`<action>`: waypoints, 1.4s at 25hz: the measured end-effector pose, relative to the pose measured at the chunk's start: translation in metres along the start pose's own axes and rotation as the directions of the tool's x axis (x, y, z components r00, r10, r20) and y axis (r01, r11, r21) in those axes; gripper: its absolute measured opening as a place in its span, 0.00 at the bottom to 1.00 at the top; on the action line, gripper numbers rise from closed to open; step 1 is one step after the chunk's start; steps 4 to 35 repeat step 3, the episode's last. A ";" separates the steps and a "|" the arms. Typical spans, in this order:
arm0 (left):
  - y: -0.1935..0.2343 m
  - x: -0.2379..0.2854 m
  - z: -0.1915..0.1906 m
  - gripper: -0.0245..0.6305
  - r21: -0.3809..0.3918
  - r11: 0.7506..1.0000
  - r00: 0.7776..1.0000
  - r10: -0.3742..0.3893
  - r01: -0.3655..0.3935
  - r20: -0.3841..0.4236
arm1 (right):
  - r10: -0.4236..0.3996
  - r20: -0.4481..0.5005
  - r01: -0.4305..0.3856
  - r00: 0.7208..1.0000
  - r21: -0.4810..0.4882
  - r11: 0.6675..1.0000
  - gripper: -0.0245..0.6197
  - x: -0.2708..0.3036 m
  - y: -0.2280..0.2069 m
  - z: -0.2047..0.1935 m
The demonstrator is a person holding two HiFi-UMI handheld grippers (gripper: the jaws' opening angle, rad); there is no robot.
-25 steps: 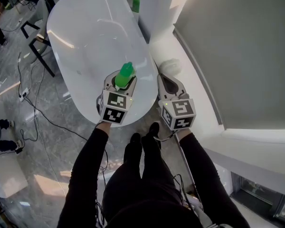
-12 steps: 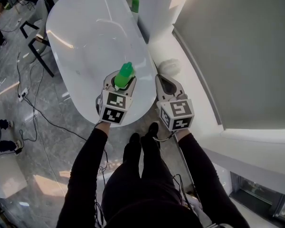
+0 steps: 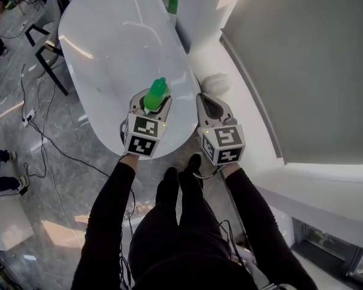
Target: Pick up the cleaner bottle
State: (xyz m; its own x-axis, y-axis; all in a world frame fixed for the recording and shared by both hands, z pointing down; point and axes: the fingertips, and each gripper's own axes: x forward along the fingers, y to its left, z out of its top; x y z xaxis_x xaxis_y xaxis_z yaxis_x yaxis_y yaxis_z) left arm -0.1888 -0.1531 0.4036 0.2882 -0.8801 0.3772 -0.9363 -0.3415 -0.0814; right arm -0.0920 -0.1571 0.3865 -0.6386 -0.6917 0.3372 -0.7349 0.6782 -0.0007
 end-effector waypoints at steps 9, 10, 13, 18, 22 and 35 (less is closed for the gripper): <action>-0.001 0.001 -0.001 0.32 -0.001 1.000 1.000 -0.001 0.001 -0.005 | -0.004 0.002 0.004 1.000 0.003 1.000 0.04 0.001 -0.002 -0.001; -0.001 0.001 -0.001 0.32 -0.001 1.000 1.000 -0.001 0.001 -0.005 | -0.004 0.002 0.004 1.000 0.003 1.000 0.04 0.001 -0.002 -0.001; -0.001 0.001 -0.001 0.32 -0.001 1.000 1.000 -0.001 0.001 -0.005 | -0.004 0.002 0.004 1.000 0.003 1.000 0.04 0.001 -0.002 -0.001; -0.001 0.001 -0.001 0.32 -0.001 1.000 1.000 -0.001 0.001 -0.005 | -0.004 0.002 0.004 1.000 0.003 1.000 0.04 0.001 -0.002 -0.001; -0.001 0.001 -0.001 0.32 -0.001 1.000 1.000 -0.001 0.001 -0.005 | -0.004 0.002 0.004 1.000 0.003 1.000 0.04 0.001 -0.002 -0.001; -0.001 0.001 -0.001 0.32 -0.001 1.000 1.000 -0.001 0.001 -0.005 | -0.004 0.002 0.004 1.000 0.003 1.000 0.04 0.001 -0.002 -0.001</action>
